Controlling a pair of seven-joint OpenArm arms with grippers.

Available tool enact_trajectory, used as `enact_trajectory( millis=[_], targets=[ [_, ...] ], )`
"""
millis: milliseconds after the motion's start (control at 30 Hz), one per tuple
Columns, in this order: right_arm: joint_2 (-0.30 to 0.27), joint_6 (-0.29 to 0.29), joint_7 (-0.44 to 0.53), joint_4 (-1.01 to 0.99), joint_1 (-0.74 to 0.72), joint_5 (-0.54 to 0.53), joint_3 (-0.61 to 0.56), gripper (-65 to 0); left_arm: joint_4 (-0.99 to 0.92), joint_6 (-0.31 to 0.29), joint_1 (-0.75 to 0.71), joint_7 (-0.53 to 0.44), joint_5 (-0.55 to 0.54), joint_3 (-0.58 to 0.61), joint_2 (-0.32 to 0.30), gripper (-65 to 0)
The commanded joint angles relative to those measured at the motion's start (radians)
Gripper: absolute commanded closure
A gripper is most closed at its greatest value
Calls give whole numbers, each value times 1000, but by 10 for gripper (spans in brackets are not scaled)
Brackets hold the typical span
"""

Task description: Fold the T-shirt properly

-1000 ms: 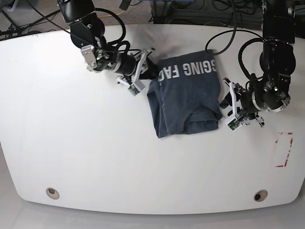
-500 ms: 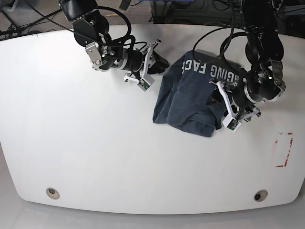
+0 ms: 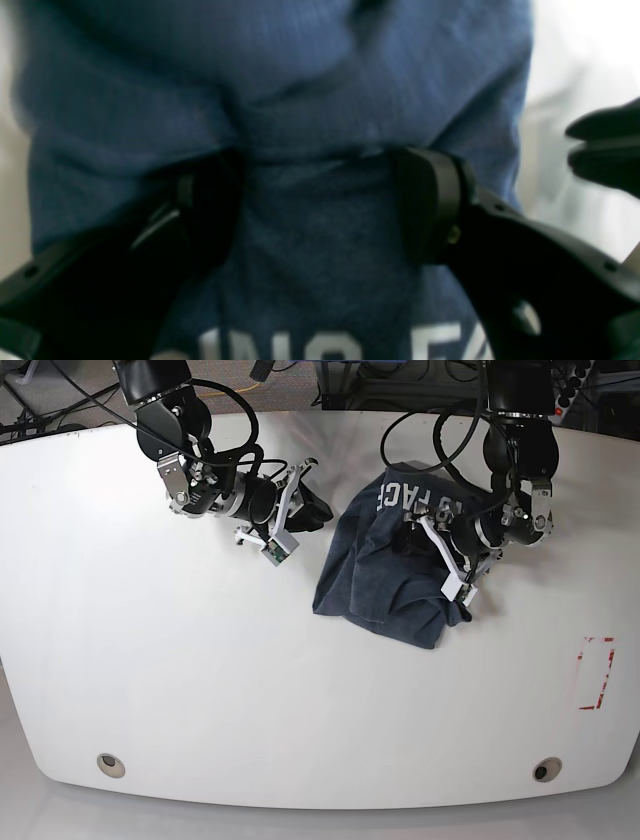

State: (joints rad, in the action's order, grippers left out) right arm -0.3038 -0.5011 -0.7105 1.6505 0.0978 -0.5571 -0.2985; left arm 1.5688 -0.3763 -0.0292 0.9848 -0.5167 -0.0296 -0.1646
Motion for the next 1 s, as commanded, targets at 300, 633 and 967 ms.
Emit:
enact_trajectory(
  millis=[300,633,967],
  targets=[
    [-39,-5,22,63,-22,-10,11,-116,-225,-2,59,-50,23,-180,-237,-453],
    [-47,-5,22,90,-22,-8,11,-116,-439,-161,59,-166,23,-272,-545,-453],
    [-41,-3,24,90,-22,-8,11,-116,-537,-307,59,-275,19,-275,-691,-451]
  ],
)
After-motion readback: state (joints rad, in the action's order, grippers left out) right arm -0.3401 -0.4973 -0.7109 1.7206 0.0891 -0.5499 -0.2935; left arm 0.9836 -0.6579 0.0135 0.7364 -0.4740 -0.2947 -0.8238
